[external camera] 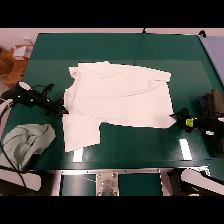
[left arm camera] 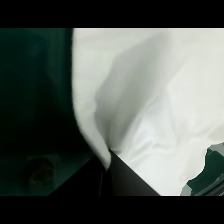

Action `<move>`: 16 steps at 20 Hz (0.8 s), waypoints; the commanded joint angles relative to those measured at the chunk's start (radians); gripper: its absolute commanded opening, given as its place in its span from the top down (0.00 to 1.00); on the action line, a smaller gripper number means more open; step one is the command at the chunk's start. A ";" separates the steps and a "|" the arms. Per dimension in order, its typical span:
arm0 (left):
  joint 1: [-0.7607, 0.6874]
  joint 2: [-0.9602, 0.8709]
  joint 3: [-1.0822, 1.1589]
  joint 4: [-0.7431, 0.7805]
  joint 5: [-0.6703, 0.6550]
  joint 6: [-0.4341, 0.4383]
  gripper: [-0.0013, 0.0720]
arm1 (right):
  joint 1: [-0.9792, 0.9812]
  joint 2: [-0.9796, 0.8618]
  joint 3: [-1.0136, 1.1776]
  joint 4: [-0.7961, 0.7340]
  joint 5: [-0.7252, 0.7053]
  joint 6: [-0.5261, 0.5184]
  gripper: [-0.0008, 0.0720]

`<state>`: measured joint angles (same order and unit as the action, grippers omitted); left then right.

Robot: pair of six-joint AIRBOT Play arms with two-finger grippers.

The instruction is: Fold the shirts.

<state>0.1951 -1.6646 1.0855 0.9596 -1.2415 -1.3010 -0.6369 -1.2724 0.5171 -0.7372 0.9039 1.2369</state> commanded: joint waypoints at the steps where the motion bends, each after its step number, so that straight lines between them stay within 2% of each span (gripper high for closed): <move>1: 0.001 -0.001 0.000 -0.002 -0.005 -0.003 0.95 | -0.011 -0.004 0.030 -0.079 0.045 -0.019 0.45; 2: 0.001 -0.001 0.000 -0.002 -0.008 -0.003 0.95 | -0.029 -0.005 0.050 -0.104 0.076 -0.019 0.45; 4: 0.001 -0.001 0.000 -0.002 -0.006 -0.002 0.95 | -0.036 -0.017 0.068 -0.105 0.119 -0.019 0.57; 5: 0.001 -0.001 0.000 -0.003 -0.007 -0.002 0.95 | -0.034 -0.027 0.066 -0.105 0.124 -0.019 0.69; 6: 0.001 -0.001 0.000 -0.003 -0.008 -0.002 0.95 | -0.031 -0.044 0.066 -0.105 0.126 -0.020 0.86; 7: 0.001 -0.001 0.000 -0.009 -0.008 -0.002 0.95 | -0.029 -0.058 0.066 -0.098 0.126 -0.034 0.97; 9: 0.001 0.003 0.013 -0.060 -0.037 0.005 0.95 | -0.029 -0.065 0.072 0.002 0.143 -0.096 0.97; 11: 0.001 0.048 0.064 -0.118 -0.093 0.028 0.95 | -0.030 -0.062 0.151 0.159 0.251 -0.146 0.97; 14: 0.001 0.226 0.213 -0.163 -0.149 0.026 0.95 | -0.031 -0.014 0.409 0.369 0.423 -0.142 0.97; 16: 0.001 0.366 0.364 -0.199 -0.164 0.010 0.95 | -0.039 0.039 0.631 0.505 0.451 -0.101 0.97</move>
<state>0.1982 -1.4502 1.2968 0.8410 -1.3506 -1.2827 -0.6697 -1.2827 0.9150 -0.4644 1.2381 1.1179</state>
